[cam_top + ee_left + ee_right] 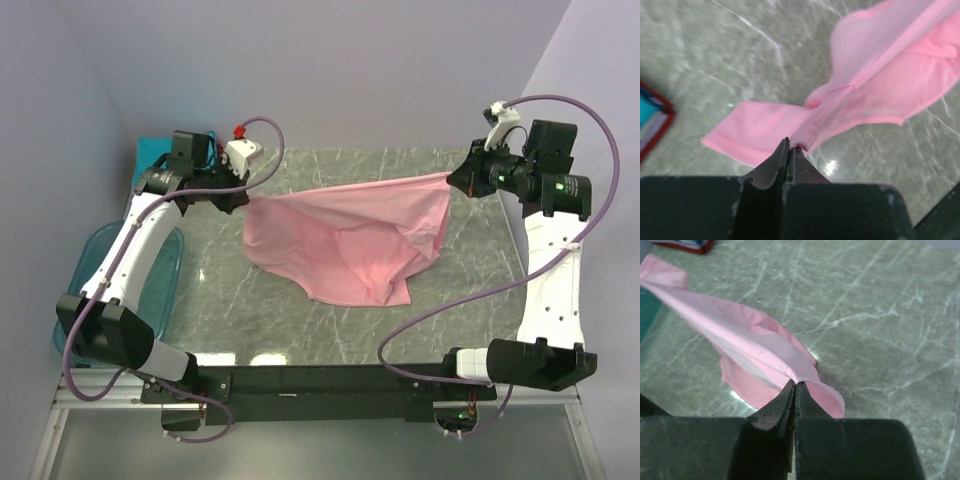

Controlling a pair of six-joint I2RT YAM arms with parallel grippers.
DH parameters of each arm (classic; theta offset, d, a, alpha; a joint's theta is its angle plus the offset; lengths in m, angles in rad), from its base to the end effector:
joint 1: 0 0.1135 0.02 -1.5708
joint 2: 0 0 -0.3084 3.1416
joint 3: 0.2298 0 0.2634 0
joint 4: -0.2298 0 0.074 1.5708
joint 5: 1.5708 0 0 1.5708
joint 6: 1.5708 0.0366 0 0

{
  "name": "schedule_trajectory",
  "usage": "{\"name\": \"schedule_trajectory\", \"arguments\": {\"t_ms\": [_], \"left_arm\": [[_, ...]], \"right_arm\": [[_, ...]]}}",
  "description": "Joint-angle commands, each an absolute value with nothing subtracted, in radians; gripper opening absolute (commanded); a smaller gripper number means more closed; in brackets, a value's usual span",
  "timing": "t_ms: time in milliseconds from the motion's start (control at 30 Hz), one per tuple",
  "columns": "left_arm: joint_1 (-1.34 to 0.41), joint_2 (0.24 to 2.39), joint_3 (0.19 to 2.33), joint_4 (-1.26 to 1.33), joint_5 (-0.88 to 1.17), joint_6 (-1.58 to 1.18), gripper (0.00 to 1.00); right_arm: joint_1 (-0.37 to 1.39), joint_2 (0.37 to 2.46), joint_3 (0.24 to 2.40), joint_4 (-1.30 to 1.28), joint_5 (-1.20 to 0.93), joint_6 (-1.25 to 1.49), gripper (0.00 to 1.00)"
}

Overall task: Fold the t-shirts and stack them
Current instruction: Flatten the tshirt out

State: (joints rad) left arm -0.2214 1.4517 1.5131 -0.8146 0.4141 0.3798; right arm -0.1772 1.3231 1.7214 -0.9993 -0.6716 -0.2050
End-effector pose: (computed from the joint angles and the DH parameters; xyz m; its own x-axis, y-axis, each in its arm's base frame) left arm 0.3032 -0.0833 0.4218 -0.4390 0.4467 -0.7796 0.7001 0.7139 0.0149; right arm 0.2424 -0.0203 0.5092 -0.4702 -0.0777 -0.8791 -0.4728 0.8633 0.1766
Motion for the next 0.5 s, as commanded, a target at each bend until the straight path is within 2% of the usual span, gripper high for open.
{"name": "schedule_trajectory", "arguments": {"t_ms": [0, 233, 333, 367, 467], "left_arm": [[-0.268, 1.479, 1.453, -0.911, 0.454, 0.419, 0.00], [-0.592, 1.480, 1.161, -0.822, 0.353, 0.348, 0.01], [-0.589, 1.519, 1.134, -0.792, 0.336, 0.322, 0.04], [-0.583, 1.519, 1.131, -0.785, 0.336, 0.328, 0.18], [-0.543, 1.464, 1.109, -0.802, 0.357, 0.382, 0.44]], "right_arm": [[-0.187, 1.299, 1.599, -0.937, -0.517, -0.196, 0.00], [-0.187, 1.232, 1.323, -0.896, -0.373, -0.308, 0.00], [-0.189, 1.224, 1.237, -0.879, -0.356, -0.337, 0.00], [-0.187, 1.226, 1.218, -0.877, -0.345, -0.347, 0.00], [-0.186, 1.241, 1.160, -0.876, -0.330, -0.367, 0.00]]}}
